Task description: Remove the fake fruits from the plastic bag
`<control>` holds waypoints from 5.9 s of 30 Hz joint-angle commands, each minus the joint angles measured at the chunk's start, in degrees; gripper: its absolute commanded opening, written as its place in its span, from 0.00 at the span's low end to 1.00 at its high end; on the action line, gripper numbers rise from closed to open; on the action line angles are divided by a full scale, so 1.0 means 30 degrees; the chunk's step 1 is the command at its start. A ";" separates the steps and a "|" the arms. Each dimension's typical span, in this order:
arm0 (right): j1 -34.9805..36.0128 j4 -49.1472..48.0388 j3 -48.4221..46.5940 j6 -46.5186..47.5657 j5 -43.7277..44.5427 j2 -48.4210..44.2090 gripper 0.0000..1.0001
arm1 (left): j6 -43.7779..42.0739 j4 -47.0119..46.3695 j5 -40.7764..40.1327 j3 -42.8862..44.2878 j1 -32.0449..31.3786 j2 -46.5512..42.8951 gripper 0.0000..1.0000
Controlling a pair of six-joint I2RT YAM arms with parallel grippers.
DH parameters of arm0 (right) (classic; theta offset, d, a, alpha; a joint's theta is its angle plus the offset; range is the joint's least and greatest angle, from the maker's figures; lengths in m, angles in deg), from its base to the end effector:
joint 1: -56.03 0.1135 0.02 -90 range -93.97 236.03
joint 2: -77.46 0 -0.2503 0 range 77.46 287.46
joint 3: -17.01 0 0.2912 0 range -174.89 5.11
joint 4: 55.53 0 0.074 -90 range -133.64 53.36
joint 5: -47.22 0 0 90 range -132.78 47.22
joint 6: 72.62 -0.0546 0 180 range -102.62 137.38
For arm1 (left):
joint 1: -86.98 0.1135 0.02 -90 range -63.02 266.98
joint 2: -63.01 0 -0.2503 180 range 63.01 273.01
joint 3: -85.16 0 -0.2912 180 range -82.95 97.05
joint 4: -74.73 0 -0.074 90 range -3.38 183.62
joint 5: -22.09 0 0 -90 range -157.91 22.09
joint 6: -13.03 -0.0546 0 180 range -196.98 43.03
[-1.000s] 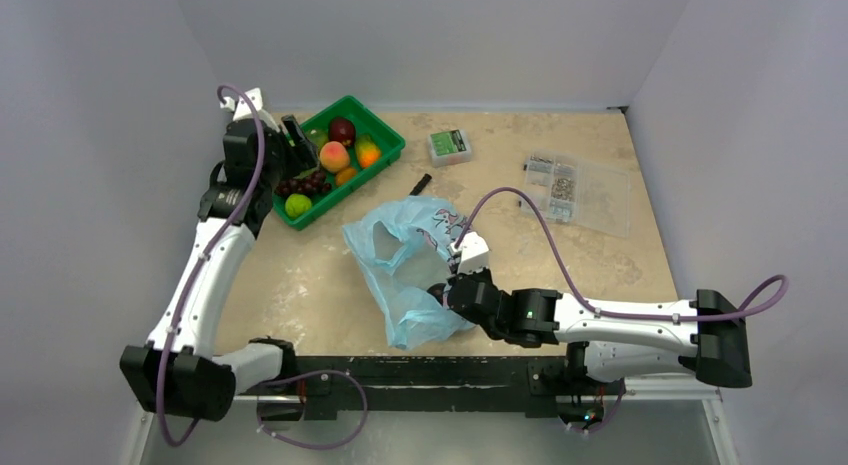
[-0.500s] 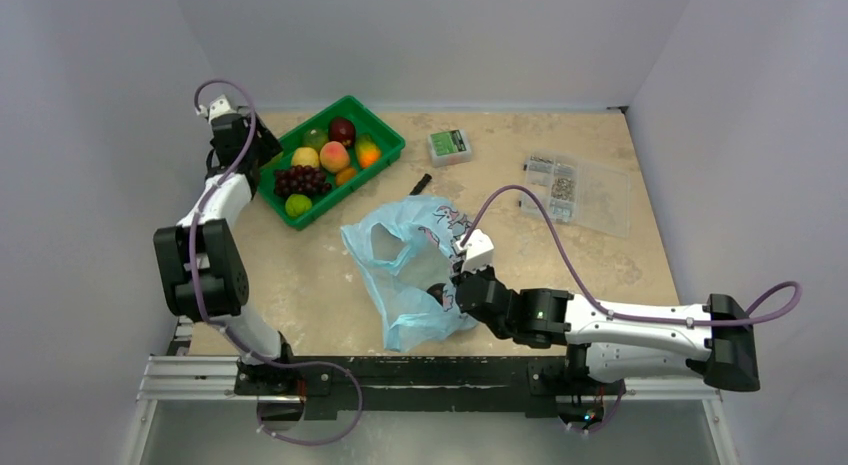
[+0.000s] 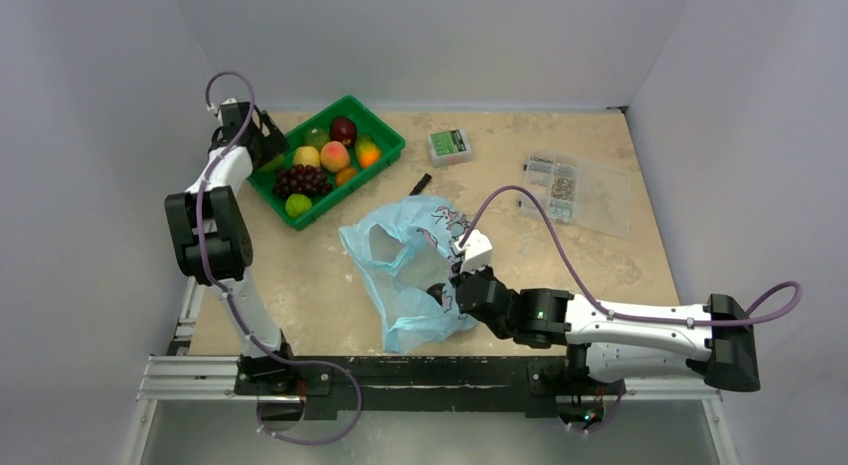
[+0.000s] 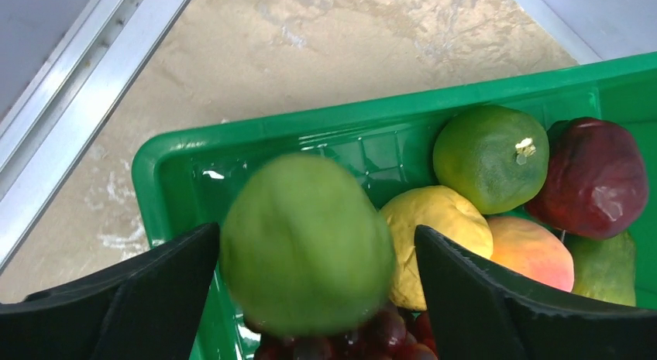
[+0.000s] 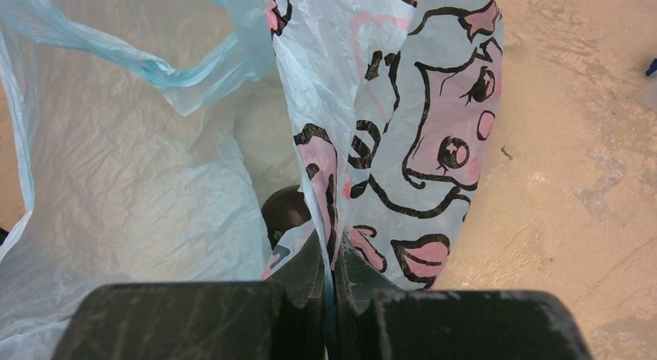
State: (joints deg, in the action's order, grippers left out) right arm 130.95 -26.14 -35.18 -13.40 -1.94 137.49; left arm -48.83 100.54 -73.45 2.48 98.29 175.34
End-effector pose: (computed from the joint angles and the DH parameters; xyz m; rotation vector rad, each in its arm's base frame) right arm 0.1061 0.2565 0.2208 -0.4153 2.0219 0.3462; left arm 0.4829 0.1020 0.1857 -0.8167 2.1283 -0.0435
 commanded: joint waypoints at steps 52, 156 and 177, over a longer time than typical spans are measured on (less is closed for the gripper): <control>-0.6280 -0.1431 -0.1471 0.2794 -1.3302 -0.0408 0.00 | 0.4880 -0.2733 0.0218 -1.8217 -2.1319 -2.2547 0.51; -0.6017 0.1320 0.0497 -0.0335 -1.0670 0.0672 0.00 | -0.2007 0.4136 -0.3167 -1.2207 -1.0734 -2.4593 0.14; -0.6015 0.1056 0.0658 -0.0111 -1.0981 0.0163 0.00 | 0.4585 -0.3510 0.8429 -0.4894 -0.0484 -0.6432 0.12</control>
State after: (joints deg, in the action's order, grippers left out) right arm 112.65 -21.02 -32.78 -14.54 -34.84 139.58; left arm -36.99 93.76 -57.21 -23.90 97.35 147.87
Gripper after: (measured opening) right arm 0.004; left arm 0.542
